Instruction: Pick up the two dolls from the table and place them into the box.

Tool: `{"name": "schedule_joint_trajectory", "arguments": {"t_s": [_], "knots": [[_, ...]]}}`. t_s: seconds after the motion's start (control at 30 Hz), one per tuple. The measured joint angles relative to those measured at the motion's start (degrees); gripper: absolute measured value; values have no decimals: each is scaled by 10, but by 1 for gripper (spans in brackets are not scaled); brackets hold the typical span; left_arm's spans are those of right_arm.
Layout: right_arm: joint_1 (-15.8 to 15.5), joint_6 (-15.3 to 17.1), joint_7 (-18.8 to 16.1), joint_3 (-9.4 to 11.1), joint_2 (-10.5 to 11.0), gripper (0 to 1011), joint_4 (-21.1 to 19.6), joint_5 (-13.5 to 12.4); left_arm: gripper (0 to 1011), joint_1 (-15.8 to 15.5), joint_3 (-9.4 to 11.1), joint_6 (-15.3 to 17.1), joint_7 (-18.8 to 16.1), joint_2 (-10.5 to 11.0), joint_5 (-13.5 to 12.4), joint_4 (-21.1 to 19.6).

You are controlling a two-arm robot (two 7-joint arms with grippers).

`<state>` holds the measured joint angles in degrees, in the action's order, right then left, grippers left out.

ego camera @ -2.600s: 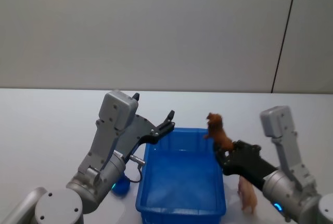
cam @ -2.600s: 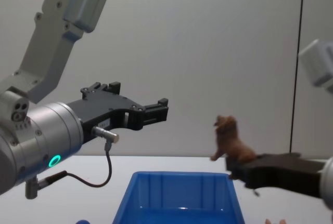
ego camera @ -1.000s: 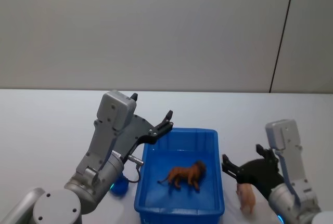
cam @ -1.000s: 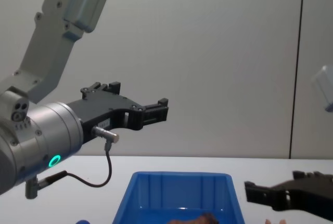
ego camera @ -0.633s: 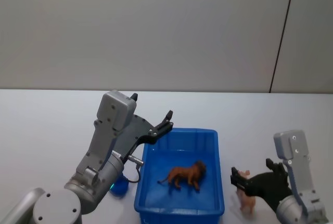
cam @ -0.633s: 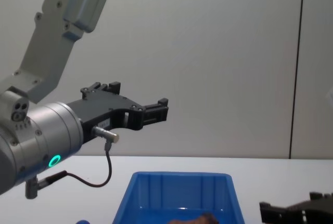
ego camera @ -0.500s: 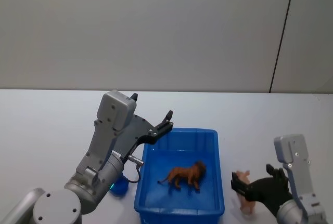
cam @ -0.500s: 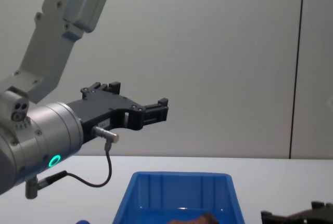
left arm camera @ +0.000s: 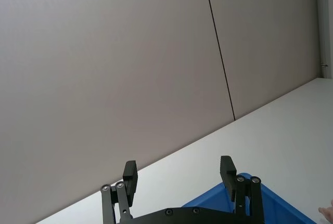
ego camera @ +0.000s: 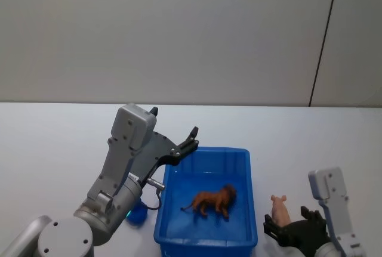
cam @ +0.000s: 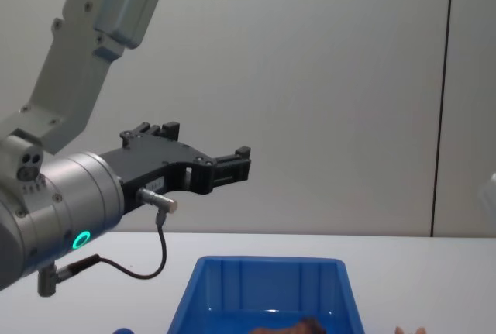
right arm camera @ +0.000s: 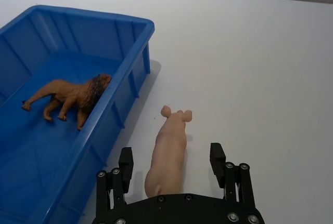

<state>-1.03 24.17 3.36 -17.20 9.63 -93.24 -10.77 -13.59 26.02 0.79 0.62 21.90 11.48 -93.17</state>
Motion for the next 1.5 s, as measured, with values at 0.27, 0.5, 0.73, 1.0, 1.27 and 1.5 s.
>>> {"name": "schedule_joint_trajectory", "arguments": {"t_s": [0.27, 0.5, 0.73, 1.0, 1.27, 1.5], "knots": [[3, 5, 7, -3, -9, 745, 14, 4, 1001, 0, 0, 0, 0, 0, 0, 0], [6, 10, 16, -3, -15, 533, 22, 5, 1001, 0, 0, 0, 0, 0, 0, 0], [7, 11, 27, -2, -18, 366, 20, 11, 1001, 0, 0, 0, 0, 0, 0, 0], [6, -6, 34, 2, -18, 366, -1, 23, 1001, 0, 0, 0, 0, 0, 0, 0], [10, -31, 20, 4, -17, 364, -25, 34, 1001, 0, 0, 0, 0, 0, 0, 0], [22, -49, -17, 5, -19, 364, -33, 34, 1001, 0, 0, 0, 0, 0, 0, 0]]}}
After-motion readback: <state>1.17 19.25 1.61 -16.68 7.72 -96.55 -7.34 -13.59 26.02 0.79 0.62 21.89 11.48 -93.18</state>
